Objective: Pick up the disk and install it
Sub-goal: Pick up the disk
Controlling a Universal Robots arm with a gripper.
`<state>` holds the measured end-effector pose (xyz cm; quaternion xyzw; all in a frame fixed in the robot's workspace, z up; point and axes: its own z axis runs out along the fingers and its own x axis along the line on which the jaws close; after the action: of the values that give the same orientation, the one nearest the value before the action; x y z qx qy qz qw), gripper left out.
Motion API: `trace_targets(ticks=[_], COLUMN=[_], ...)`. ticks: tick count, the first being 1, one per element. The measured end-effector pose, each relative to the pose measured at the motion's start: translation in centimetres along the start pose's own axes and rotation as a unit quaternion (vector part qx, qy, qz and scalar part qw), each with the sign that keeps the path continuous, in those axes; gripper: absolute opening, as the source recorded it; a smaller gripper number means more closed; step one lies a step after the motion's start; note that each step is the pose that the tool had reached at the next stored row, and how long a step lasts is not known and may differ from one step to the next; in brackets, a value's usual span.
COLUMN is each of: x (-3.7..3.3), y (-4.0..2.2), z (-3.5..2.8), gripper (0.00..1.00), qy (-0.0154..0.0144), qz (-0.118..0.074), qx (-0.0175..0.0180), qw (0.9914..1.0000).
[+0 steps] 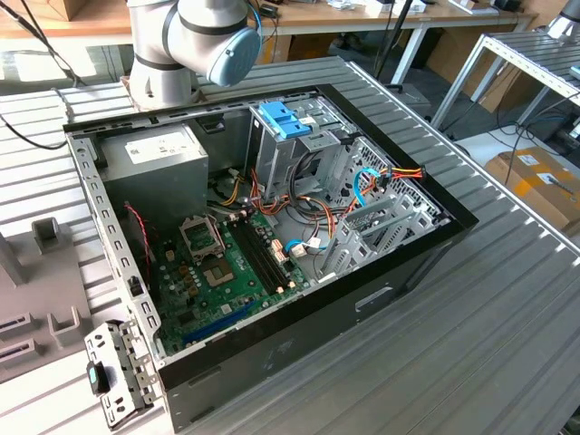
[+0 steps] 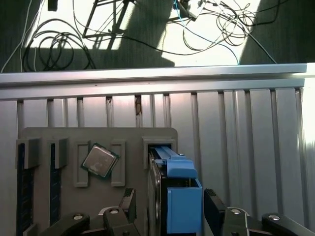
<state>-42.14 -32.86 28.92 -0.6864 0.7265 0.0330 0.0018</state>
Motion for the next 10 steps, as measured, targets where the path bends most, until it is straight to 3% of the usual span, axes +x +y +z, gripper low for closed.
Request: trace_targets(ticks=[10], x=[0.04], y=[-0.04], z=[0.78], gripper=[0.66], qy=[0.0], qz=[0.0], qx=[0.0], qw=[1.0])
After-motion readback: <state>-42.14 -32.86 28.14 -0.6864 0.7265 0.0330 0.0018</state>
